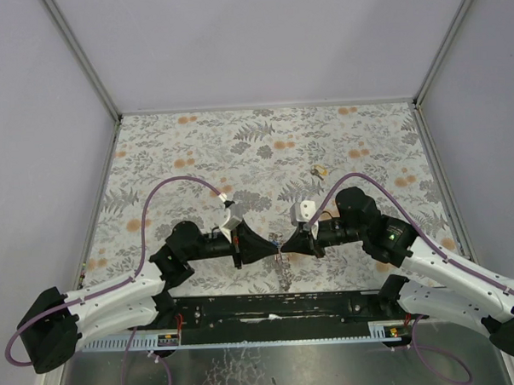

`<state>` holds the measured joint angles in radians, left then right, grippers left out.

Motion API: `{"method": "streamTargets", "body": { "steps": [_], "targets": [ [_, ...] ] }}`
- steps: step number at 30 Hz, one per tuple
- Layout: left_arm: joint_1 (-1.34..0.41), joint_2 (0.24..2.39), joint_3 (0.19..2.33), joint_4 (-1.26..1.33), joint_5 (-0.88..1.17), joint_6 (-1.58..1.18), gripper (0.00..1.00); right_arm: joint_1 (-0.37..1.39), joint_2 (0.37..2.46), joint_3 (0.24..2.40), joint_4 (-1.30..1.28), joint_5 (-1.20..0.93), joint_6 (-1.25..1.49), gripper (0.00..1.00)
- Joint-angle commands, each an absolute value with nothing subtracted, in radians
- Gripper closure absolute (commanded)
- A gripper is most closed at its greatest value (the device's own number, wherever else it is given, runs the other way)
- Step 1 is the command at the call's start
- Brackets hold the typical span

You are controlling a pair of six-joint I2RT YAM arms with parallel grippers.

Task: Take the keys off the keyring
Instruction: Remove the key from the keyring.

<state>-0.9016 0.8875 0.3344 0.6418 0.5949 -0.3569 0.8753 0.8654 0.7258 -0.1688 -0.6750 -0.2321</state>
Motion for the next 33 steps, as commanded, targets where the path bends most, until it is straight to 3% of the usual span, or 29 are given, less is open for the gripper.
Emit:
{"method": "streamTargets", "body": {
  "steps": [1,6,9,14,24,33],
  "targets": [
    [-0.898,0.89,0.375,0.684,0.608,-0.345,1.0,0.883,0.864,0.747,-0.083,-0.695,-0.227,1.0],
    [-0.897,0.863,0.385,0.619,0.583,-0.319,1.0,0.885,0.863,0.748,-0.097,-0.682,-0.223,0.98],
    [-0.901,0.83,0.417,0.5,0.556,-0.268,1.0,0.885,0.858,0.754,-0.127,-0.672,-0.233,0.85],
    [-0.911,0.813,0.487,0.34,0.537,-0.189,1.0,0.885,0.857,0.757,-0.12,-0.676,-0.224,0.72],
    [-0.938,0.835,0.541,0.247,0.516,-0.137,1.0,0.885,0.86,0.771,-0.076,-0.665,-0.201,0.63],
    [-0.937,0.83,0.571,0.176,0.517,-0.104,1.0,0.885,0.861,0.783,-0.103,-0.668,-0.214,0.63]
  ]
}}
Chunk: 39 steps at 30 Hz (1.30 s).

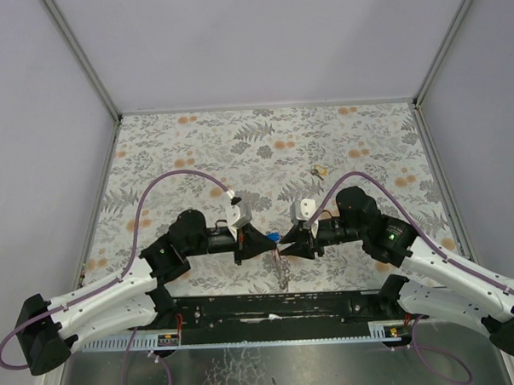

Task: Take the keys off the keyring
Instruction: Remove the key from the keyring.

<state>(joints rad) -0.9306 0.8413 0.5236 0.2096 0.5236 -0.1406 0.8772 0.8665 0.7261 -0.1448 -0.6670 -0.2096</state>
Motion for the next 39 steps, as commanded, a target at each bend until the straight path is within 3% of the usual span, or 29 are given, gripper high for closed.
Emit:
{"method": "streamTargets", "body": {
  "steps": [1,15,39],
  "targets": [
    [-0.938,0.83,0.575,0.17,0.517,-0.1,1.0,0.885,0.862,0.781,-0.102,-0.679,-0.216,0.63],
    [-0.937,0.877,0.646,0.094,0.563,-0.064,1.0,0.884,0.898,0.787,-0.08,-0.699,-0.218,0.72],
    [-0.939,0.907,0.712,0.003,0.603,-0.028,1.0,0.885,0.909,0.81,-0.131,-0.676,-0.283,0.67]
  ]
}}
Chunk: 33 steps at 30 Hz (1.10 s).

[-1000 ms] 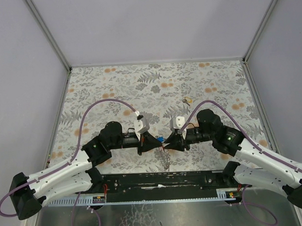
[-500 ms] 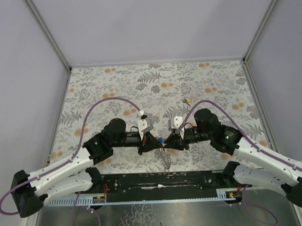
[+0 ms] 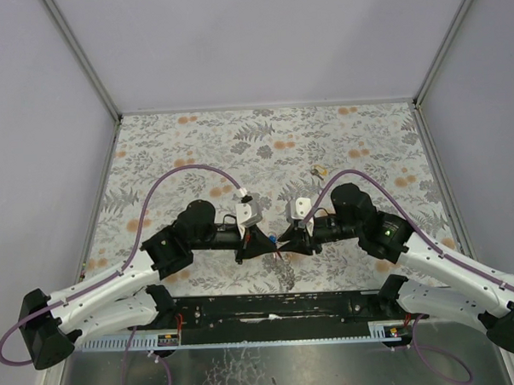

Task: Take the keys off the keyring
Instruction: Remove the key from the keyring.

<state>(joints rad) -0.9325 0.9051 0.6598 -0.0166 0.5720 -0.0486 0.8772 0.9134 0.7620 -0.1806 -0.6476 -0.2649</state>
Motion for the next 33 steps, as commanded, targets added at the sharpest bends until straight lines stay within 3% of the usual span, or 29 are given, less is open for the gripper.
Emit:
{"method": "streamTargets", "body": {
  "steps": [1,7,14,17,21,27,33],
  "targets": [
    [-0.941,0.907,0.712,0.003,0.602,-0.028,1.0,0.884,0.91,0.811,-0.13,-0.682,-0.283,0.67],
    [-0.94,0.91,0.714,0.0,0.604,-0.027,1.0,0.886,0.911,0.809,-0.126,-0.718,-0.29,0.7],
    [-0.941,0.921,0.722,-0.022,0.596,-0.018,1.0,0.894,0.913,0.824,-0.173,-0.737,-0.328,0.84],
    [-0.941,0.933,0.729,-0.032,0.595,-0.014,1.0,0.897,0.912,0.828,-0.179,-0.744,-0.334,0.99],
    [-0.94,0.936,0.735,-0.024,0.593,-0.024,1.0,0.898,0.908,0.826,-0.176,-0.731,-0.331,1.0],
    [-0.938,0.862,0.649,0.104,0.559,-0.096,0.77,0.899,0.873,0.81,-0.117,-0.715,-0.262,1.0],
    [-0.938,0.777,0.556,0.228,0.528,-0.164,0.71,0.895,0.831,0.781,-0.012,-0.719,-0.159,1.0]
  ]
}}
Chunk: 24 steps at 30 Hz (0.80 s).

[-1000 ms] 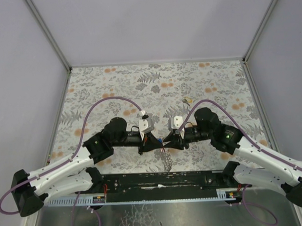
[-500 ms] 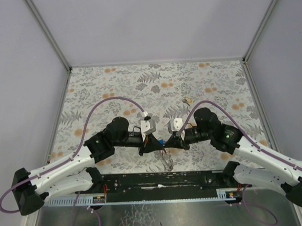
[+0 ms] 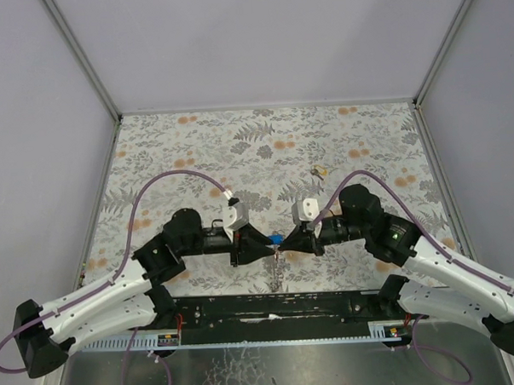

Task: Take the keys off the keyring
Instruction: Remove the key from the keyring.

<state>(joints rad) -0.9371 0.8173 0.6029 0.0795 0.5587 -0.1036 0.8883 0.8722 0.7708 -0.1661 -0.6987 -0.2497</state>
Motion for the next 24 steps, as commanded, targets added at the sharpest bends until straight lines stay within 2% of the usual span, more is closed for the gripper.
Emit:
{"method": "streamTargets", "body": {
  "steps": [1,9,24],
  "targets": [
    [-0.937,0.772,0.55,0.232,0.53,-0.168,0.71,0.891,0.825,0.775,0.009,-0.719,-0.138,1.0],
    [-0.927,0.681,0.485,0.348,0.505,-0.209,0.64,0.869,0.785,0.704,0.167,-0.753,-0.035,1.0],
    [-0.927,0.698,0.463,0.435,0.525,-0.265,0.7,0.852,0.76,0.614,0.362,-0.73,0.075,1.0]
  ]
}}
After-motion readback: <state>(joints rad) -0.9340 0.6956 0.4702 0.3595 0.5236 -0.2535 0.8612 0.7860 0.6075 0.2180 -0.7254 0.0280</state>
